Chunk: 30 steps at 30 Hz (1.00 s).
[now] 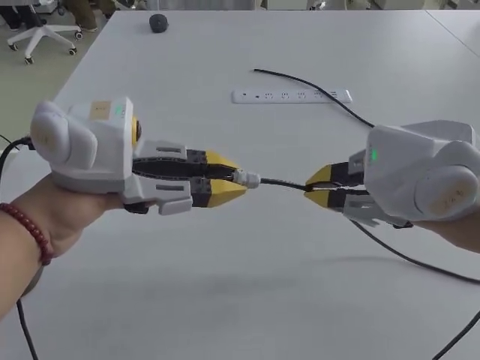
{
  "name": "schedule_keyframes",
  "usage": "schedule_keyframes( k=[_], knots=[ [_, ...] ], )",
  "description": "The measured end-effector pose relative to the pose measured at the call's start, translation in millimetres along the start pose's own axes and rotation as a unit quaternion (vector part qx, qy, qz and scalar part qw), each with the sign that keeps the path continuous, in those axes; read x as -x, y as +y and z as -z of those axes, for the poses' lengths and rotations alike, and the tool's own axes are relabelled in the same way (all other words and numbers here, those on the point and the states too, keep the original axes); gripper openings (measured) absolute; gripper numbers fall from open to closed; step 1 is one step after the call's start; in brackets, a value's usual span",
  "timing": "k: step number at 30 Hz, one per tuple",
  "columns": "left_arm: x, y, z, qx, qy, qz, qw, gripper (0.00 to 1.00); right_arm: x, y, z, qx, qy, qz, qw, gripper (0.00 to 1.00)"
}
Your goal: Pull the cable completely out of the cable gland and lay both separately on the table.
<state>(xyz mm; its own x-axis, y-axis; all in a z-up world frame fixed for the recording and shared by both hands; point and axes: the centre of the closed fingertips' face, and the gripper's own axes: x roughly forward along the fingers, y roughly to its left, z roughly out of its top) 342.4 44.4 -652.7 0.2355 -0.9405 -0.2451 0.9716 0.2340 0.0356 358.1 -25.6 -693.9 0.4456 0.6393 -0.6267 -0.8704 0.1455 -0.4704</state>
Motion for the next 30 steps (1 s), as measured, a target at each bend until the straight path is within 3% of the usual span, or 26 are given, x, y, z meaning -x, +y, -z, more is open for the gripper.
schedule_keyframes(
  k=[15, 30],
  knots=[
    [2.9, 4.6, 5.3, 0.004, 0.003, -0.008, 1.0000, 0.16, 3.6, -8.7, 36.3, -0.023, 0.040, 0.005, 0.9989, 0.00],
    [2.3, 5.2, 8.3, 0.006, 0.006, -0.010, 0.9999, 0.16, 8.1, -15.2, 61.5, -0.043, 0.069, 0.016, 0.9966, 0.00]
  ],
)
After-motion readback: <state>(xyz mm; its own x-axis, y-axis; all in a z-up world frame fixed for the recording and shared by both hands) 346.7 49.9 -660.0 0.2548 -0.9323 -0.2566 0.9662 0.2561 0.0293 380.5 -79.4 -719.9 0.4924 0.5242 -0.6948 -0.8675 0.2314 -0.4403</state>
